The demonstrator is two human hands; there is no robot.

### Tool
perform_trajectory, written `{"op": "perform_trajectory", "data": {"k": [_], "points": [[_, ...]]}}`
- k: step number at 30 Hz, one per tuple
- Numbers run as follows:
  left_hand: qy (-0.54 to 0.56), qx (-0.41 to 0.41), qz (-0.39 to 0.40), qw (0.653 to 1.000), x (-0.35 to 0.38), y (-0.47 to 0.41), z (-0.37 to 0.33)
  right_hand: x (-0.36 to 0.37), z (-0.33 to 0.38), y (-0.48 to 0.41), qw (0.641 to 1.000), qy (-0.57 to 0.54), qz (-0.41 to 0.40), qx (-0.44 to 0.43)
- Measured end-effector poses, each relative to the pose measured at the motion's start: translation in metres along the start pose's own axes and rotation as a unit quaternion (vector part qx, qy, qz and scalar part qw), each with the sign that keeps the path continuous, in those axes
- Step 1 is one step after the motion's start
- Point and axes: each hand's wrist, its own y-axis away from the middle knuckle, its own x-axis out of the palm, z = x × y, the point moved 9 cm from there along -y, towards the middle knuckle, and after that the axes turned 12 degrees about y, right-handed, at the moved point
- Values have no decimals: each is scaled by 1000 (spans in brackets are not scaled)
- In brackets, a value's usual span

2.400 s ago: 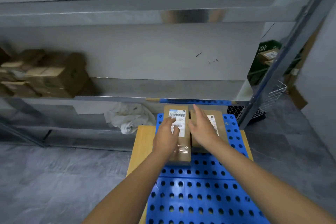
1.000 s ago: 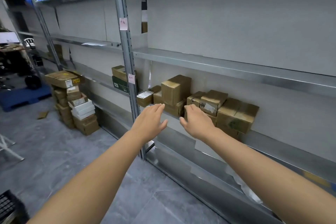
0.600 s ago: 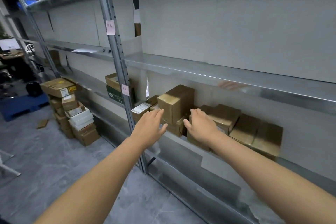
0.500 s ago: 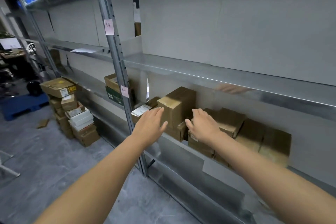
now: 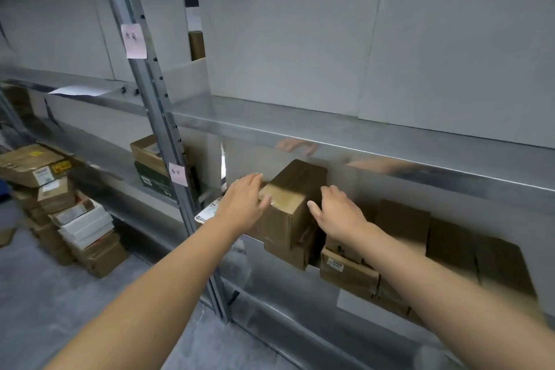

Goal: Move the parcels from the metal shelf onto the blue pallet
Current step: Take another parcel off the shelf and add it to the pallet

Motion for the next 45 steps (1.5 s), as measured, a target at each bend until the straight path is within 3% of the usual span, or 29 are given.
{"op": "perform_trajectory", "data": {"k": [4, 7, 14, 21, 31, 37, 41, 45], "points": [[49, 5, 50, 998, 24, -36, 26, 27, -7, -29, 989, -90, 59, 104], [148, -40, 109, 982, 48, -59, 47, 48, -6, -44, 960, -200, 86, 177], [384, -137, 174, 896, 99, -83, 62, 94, 5, -52, 877, -349, 87, 318], [476, -256, 210, 814, 129, -74, 75, 121, 12, -52, 810, -445, 104, 367], [557, -238, 158, 780, 94, -32, 52, 86, 22, -31, 833, -450, 98, 306], [550, -221, 102, 799, 57, 30, 41, 66, 48, 19, 833, -488, 111, 237], [562, -231, 69, 792, 42, 76, 36, 51, 48, 64, 851, -480, 100, 189], [594, -248, 71, 762, 40, 122, 23, 54, 42, 110, 827, -516, 133, 181]]}}
